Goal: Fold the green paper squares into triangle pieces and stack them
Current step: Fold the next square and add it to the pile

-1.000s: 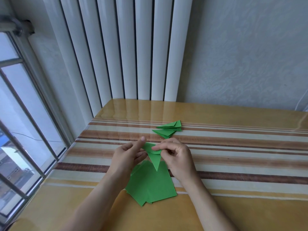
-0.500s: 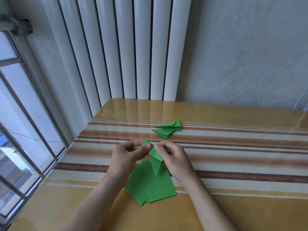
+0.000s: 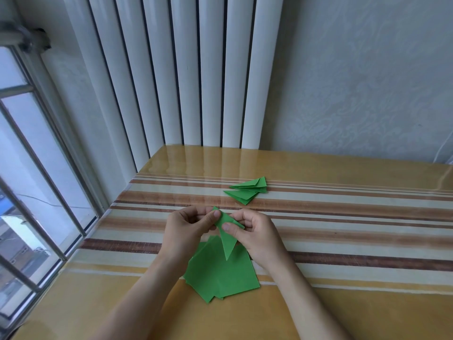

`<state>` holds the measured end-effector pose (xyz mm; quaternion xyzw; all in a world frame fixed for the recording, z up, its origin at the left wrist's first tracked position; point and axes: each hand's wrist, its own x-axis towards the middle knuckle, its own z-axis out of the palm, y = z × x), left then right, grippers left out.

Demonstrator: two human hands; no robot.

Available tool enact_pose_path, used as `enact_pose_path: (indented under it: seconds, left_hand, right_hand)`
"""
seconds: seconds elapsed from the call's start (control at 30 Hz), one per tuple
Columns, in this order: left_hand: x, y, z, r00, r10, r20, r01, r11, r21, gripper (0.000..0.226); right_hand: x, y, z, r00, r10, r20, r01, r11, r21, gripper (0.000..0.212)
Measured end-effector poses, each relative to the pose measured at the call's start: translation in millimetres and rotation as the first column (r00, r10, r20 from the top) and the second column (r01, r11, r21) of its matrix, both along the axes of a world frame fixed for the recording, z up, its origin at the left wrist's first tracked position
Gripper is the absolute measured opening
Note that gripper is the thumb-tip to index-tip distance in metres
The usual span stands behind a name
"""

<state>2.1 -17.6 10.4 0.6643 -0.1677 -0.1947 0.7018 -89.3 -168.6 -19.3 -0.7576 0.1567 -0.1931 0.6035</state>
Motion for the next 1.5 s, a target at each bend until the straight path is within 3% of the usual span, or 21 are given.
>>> enact_pose_path:
  seconds: [0.27, 0.67, 0.83, 1.03, 1.27, 1.5]
  left_hand:
    - [-0.6, -1.1, -4.5, 0.989, -0.143, 0.042, 0.142, 0.989, 0.026, 0.035]
    - [-1.4, -2.9, -6.6, 0.989, -0.106, 0.102, 0.098, 0.992, 0.073, 0.013]
    - [-2.3, -3.4, -6.4, 0.972, -0.157, 0.174, 0.140, 0.984, 0.106, 0.010]
    - [-1.7, -3.1, -6.2, 0.973, -0.182, 0.139, 0.173, 0.982, 0.072, 0.009]
    - [-0.6, -2.2, -3.9, 0.996, -0.076, 0.045, 0.077, 0.997, -0.024, 0.009]
    - [-3.7, -2.3, -4.0, 0.990, -0.123, 0.069, 0.119, 0.991, 0.063, 0.016]
  right_hand:
    - [-2.9, -0.6, 4.7, 0.998, 0.003, 0.069, -0.004, 1.000, 0.006, 0.016]
    - [-0.2, -0.6, -0.9, 0.997, 0.015, 0.078, -0.006, 0.994, -0.113, 0.011]
    - [-1.6, -0.2, 0.6, 0.999, 0.012, 0.035, -0.012, 1.000, -0.020, 0.012]
    - [-2.1, -1.8, 3.6, 0.999, -0.006, 0.042, 0.005, 1.000, 0.019, 0.012]
    - [-0.6, -3.9, 0.7, 0.998, -0.053, 0.024, 0.052, 0.999, 0.013, 0.015]
    - [-0.9, -2.2, 1.6, 0.998, -0.059, 0.037, 0.062, 0.995, -0.076, 0.013]
